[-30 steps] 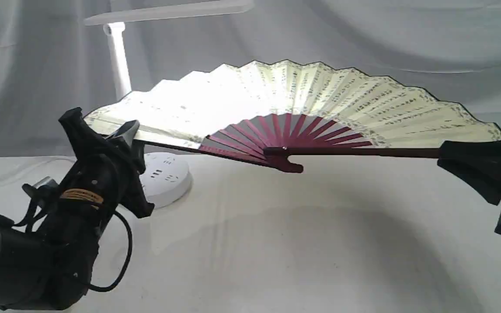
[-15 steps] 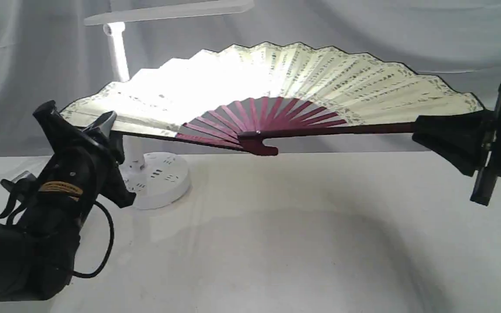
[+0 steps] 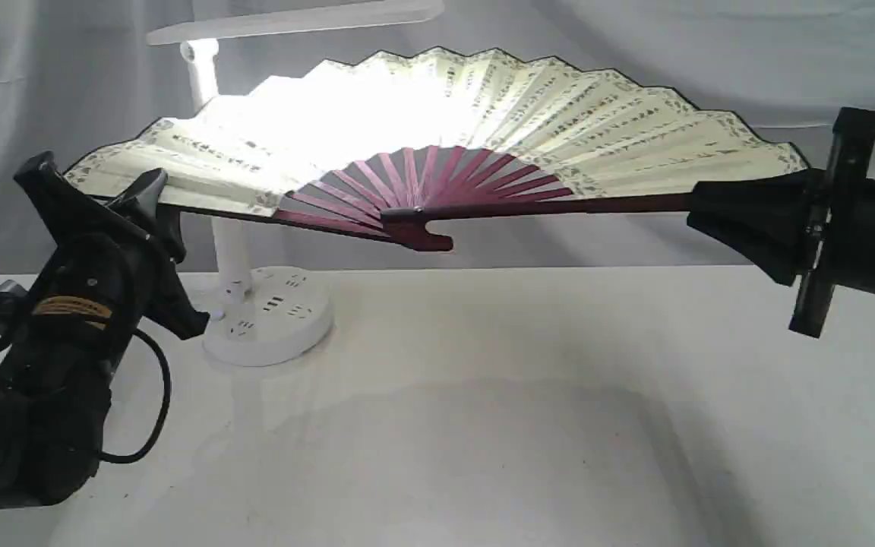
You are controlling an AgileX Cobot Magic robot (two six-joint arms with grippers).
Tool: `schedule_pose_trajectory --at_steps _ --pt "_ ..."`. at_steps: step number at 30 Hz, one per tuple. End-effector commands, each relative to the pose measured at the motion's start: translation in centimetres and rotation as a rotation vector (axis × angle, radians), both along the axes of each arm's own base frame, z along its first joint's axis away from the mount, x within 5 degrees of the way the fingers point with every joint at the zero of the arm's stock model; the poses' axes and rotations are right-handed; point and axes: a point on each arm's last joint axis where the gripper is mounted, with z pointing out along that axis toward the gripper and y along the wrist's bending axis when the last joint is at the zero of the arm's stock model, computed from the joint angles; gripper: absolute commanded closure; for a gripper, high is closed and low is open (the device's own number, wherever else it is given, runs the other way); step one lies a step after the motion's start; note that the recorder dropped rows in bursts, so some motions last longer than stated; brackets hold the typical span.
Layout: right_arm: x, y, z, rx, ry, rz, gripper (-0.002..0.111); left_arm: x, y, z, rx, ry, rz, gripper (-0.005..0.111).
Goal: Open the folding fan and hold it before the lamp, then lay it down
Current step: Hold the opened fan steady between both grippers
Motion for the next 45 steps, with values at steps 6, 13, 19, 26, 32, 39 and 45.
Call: schedule_pose_trajectory --at_steps 6,13,19,26,32,39,45 --pt "-0.4 0.0 1.0 -0.088 -0.021 -0.032 0.108 -0.4 1.9 3.6 -0.149 -0.146 0.099 0.106" --pt "-1.1 0.2 2.9 -0.085 -0.043 -0.044 0.108 -0.5 1.9 3.8 -0.146 -0.15 0.092 0.106" --pt "-1.1 0.2 2.9 -0.078 -0.036 -0.044 0.108 -0.5 1.9 3.8 -0.146 -0.15 0.092 0.106" --pt "-1.1 0.2 2.9 -0.078 -0.036 -0.044 0.108 -0.5 1.9 3.8 -0.146 -0.15 0.092 0.106" --pt "-1.1 0.2 2.9 -0.078 -0.036 -0.044 0.108 -0.5 1.9 3.8 -0.144 -0.15 0.092 0.106" --pt "-1.1 0.2 2.9 -0.078 -0.036 -0.044 0.108 -0.5 1.9 3.8 -0.144 -0.15 0.092 0.106" --pt "-1.1 0.2 2.9 -0.078 -0.036 -0.044 0.108 -0.5 1.9 3.8 -0.144 -0.15 0.092 0.106"
